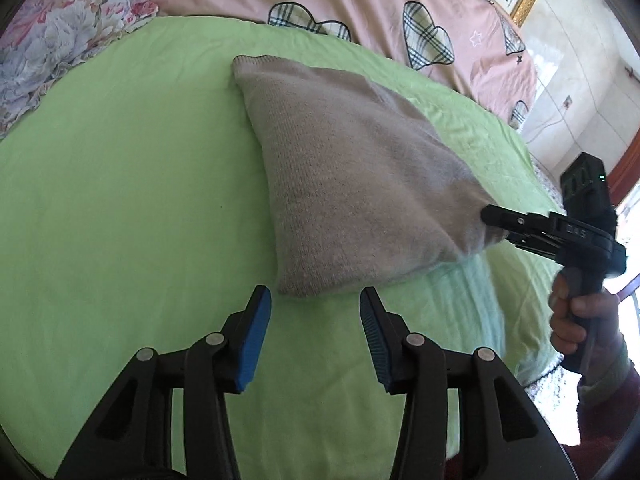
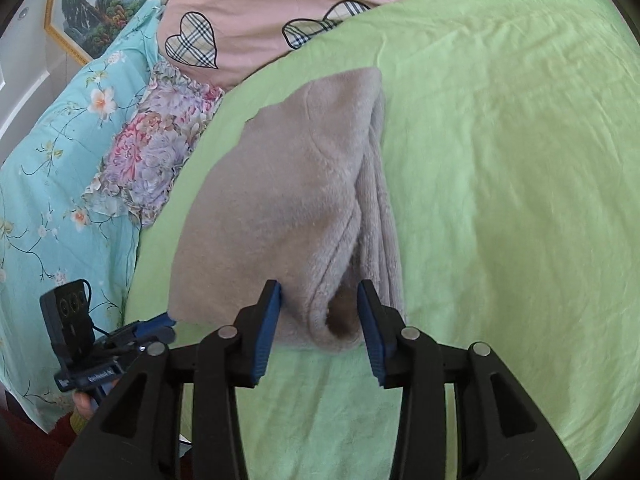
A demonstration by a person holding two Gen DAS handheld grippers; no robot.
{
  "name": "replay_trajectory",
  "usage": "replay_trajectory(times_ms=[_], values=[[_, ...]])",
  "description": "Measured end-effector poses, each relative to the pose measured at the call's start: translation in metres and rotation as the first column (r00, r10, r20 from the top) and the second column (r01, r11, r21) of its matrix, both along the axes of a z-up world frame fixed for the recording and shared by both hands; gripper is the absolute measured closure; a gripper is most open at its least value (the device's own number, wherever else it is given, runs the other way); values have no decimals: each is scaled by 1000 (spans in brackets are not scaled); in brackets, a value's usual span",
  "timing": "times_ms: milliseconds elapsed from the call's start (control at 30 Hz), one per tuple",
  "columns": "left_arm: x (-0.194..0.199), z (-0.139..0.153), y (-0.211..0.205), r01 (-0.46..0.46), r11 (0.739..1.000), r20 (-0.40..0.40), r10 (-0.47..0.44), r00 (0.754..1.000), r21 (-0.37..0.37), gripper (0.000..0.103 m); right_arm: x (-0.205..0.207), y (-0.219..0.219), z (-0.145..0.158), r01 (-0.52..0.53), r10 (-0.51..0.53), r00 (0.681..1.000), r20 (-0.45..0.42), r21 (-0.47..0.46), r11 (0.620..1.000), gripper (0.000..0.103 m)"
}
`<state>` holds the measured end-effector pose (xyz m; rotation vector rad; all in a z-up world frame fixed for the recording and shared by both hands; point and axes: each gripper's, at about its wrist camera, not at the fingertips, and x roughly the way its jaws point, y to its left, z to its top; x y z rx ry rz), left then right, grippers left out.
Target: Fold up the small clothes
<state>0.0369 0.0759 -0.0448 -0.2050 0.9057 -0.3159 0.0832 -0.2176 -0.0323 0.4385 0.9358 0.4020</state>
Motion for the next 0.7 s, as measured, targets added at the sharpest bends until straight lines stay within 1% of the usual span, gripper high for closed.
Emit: replay_trajectory(times_ms=[33, 100, 167, 200, 233, 267, 300, 333, 400, 433, 533, 567, 600, 667, 700], values=[[3, -2, -2, -6, 1000, 4, 6, 1000, 7, 56, 1, 1, 0, -2, 2, 1000, 1, -1, 1000, 62], [13, -10, -6, -41, 998, 3, 41, 999, 57, 56, 2, 2, 0, -3, 3, 1000, 4, 2, 1000, 62], [17, -14, -8, -54, 994, 12, 53, 998, 90, 58, 2, 4, -2, -5, 5, 1000, 3, 9, 1000, 62], [17, -14, -9, -69, 993, 20, 68, 998, 100, 65, 2, 4, -3, -6, 6, 1000, 4, 13, 1000, 62], [16, -12, -9, -72, 994, 27, 70, 997, 85, 69, 2, 5, -4, -6, 6, 1000, 3, 14, 1000, 62], [16, -9, -9, -76, 995, 40, 73, 997, 64, 77, 3, 7, -6, -7, 7, 1000, -1, 11, 1000, 63], [13, -5, -9, -93, 994, 61, 90, 994, 51, 78, 3, 8, -5, -8, 8, 1000, -1, 5, 1000, 69], [11, 0, -7, -122, 992, 81, 118, 990, 35, 79, 4, 10, -5, -13, 13, 1000, -4, 2, 1000, 83], [11, 0, -6, -154, 988, 72, 153, 986, 12, 84, 6, 14, 1, -25, 25, 1000, -6, 1, 1000, 93], [12, -1, -6, -164, 986, 63, 163, 985, 14, 86, 5, 16, 13, -34, 34, 999, 23, 10, 999, 94], [15, -8, -5, -186, 982, 14, 185, 983, 29, 90, -8, 17, 63, -58, 52, 982, 182, 25, 998, 95], [15, -8, -4, -188, 982, 2, 188, 982, 19, 91, -11, 15, 72, -55, 53, 977, 205, 6, 998, 96], [15, -7, -4, -189, 982, -2, 189, 982, 10, 91, -13, 13, 74, -53, 55, 976, 209, -18, 998, 96], [14, -6, -6, -183, 983, -10, 183, 983, 18, 91, -12, 9, 62, -26, 50, 982, 182, -132, 991, 97], [14, -7, -9, -177, 984, -18, 178, 984, 29, 92, -9, 6, 49, -15, 41, 988, 150, -172, 985, 97]])
